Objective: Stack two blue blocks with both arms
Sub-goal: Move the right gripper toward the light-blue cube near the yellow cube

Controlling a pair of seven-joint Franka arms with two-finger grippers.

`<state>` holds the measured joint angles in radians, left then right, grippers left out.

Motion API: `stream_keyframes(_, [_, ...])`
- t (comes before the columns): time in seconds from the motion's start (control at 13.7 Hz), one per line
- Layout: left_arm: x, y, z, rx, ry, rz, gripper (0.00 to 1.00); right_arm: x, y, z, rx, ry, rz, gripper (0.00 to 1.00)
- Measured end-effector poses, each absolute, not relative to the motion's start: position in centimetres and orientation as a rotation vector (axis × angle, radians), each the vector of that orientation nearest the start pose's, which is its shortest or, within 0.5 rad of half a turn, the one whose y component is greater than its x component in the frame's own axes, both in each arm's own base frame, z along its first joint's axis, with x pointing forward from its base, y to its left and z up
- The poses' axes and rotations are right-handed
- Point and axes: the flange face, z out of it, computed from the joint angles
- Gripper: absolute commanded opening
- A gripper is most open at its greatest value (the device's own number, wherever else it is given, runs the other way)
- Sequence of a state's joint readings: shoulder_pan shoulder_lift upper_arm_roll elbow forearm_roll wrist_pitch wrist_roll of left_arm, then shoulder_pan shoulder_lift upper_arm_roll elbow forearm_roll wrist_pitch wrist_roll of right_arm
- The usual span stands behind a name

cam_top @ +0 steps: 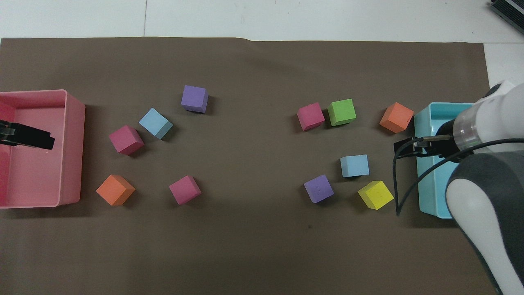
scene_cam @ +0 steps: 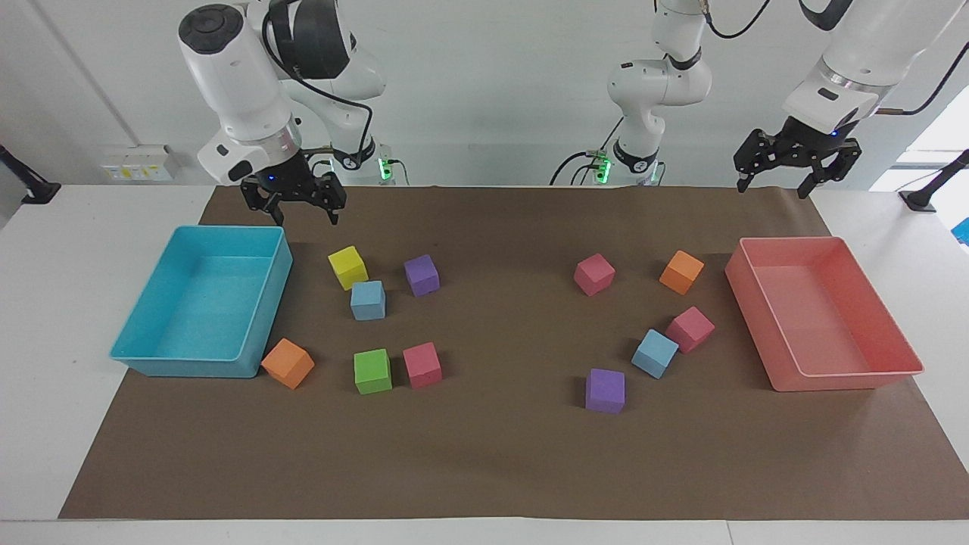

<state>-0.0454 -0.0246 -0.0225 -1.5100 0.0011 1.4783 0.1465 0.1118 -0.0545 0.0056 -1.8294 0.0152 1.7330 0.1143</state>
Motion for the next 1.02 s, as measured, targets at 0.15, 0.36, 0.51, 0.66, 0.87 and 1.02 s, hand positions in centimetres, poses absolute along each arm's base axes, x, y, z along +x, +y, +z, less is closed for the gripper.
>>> stream_keyframes(0.15, [53.6,-3.6,65.8,-3.122,0.336,0.011,1.00,53.8,7.5,52.0,-3.134,0.026,0.104,1.00])
stream_keyframes(0.36, [53.6,-3.7,65.8,-3.122,0.336,0.011,1.00,54.5,9.1,47.5,-3.137,0.032,0.116,1.00])
stream_keyframes(0.51, [53.6,-3.7,65.8,-3.122,0.336,0.011,1.00,54.4,9.6,44.5,-3.139,0.032,0.124,1.00])
stream_keyframes(0.66, [53.6,-3.7,65.8,-3.122,0.336,0.011,1.00,53.9,9.5,42.6,-3.141,0.033,0.145,1.00])
stream_keyframes(0.87, [53.6,-3.7,65.8,-3.122,0.336,0.011,1.00,53.4,9.4,40.5,-3.140,0.035,0.127,1.00])
stream_keyframes(1.02, [53.6,-3.7,65.8,-3.122,0.336,0.011,1.00,53.0,9.4,39.2,-3.139,0.036,0.116,1.00])
